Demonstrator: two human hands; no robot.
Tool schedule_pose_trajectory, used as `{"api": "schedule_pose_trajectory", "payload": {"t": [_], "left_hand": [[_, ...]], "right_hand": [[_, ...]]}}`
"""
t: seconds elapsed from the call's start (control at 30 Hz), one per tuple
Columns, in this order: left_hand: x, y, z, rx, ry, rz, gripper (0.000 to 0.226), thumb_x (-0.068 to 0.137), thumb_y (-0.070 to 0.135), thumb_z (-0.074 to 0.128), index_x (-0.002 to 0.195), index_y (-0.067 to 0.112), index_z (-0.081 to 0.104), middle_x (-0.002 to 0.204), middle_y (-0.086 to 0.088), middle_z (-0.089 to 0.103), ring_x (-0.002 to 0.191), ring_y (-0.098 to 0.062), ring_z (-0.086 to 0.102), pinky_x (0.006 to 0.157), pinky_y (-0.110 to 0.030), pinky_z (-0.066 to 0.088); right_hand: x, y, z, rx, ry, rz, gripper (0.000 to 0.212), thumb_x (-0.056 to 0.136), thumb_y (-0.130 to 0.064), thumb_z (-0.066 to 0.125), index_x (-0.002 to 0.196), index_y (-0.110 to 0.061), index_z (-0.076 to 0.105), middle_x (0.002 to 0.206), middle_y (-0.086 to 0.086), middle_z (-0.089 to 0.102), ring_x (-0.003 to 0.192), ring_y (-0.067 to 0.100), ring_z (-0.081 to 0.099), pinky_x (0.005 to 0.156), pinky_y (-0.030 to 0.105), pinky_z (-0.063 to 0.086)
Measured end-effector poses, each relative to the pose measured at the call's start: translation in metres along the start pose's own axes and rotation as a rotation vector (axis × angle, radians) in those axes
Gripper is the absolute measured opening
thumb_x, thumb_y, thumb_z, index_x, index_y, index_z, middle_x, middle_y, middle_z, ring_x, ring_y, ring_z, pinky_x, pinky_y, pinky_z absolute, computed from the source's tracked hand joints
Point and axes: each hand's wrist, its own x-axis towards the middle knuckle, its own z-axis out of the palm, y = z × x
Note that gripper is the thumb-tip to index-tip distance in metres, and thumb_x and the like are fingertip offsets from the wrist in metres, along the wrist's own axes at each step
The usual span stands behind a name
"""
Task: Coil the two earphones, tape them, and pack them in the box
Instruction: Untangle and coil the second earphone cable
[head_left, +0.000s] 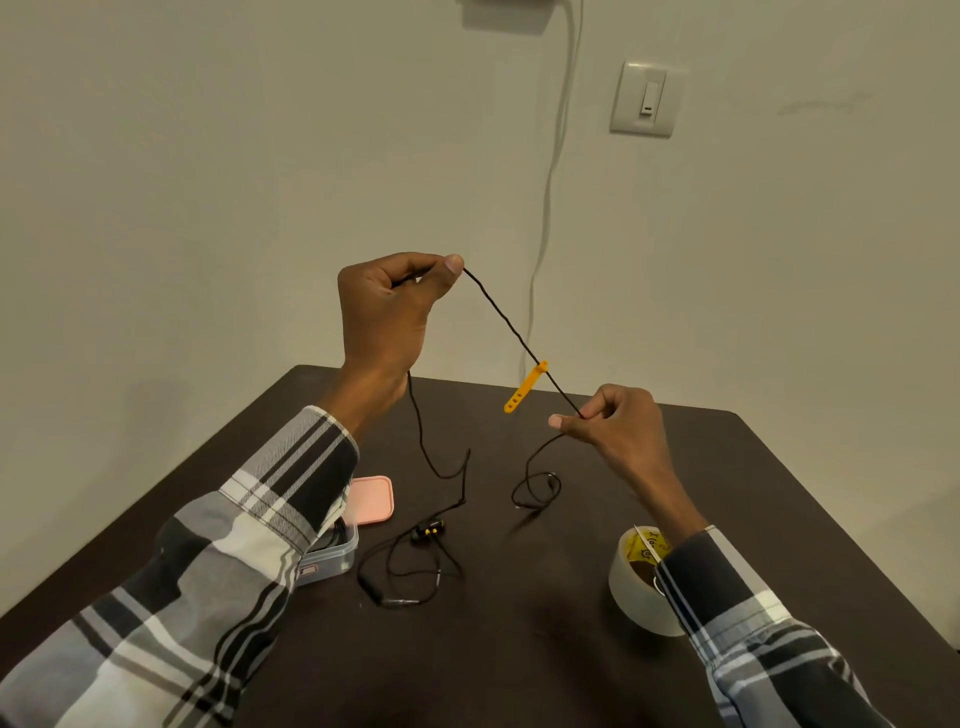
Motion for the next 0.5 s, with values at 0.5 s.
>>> {"api": "schedule_pose_trajectory", "payload": {"t": [0.5], "left_hand": [[-0.012,-0.003,0.007,0.270,-0.393,0.005,0.003,0.082,0.016,0.078,0.080,0.013,0.077,0.069,0.012,0.073,0.069,-0.002,0.069,0.072,-0.019,0.052]], "right_hand": [[-0.016,-0.062,-0.004,0.336,-0.355,-0.121,0.014,0.092,-0.013,0.069,0.102,-0.006,0.075,0.087,0.008,0.079,0.089,0.013,0.075,0.085,0.022,0.057]]}}
